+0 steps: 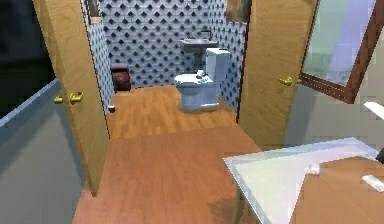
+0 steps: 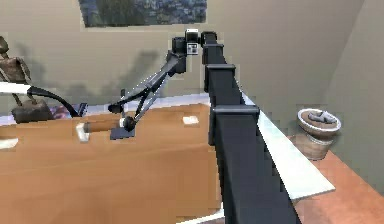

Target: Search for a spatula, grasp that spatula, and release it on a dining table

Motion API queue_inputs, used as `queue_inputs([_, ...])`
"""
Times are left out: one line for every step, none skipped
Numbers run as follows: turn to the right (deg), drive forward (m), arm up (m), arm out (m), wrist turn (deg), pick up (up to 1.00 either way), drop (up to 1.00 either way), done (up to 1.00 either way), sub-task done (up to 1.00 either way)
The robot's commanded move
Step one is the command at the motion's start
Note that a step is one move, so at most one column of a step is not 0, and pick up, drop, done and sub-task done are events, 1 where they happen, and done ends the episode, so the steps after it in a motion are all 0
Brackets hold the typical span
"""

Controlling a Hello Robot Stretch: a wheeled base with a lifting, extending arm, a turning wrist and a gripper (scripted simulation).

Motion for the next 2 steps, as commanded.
queue_inputs([0.0, 0.00, 0.00, 0.00, 45.0, 0.00, 0.00, 0.00, 0.00])
queue_inputs([0.0, 0.00, -0.10, 0.00, 0.0, 0.00, 0.00, 0.00, 0.00])
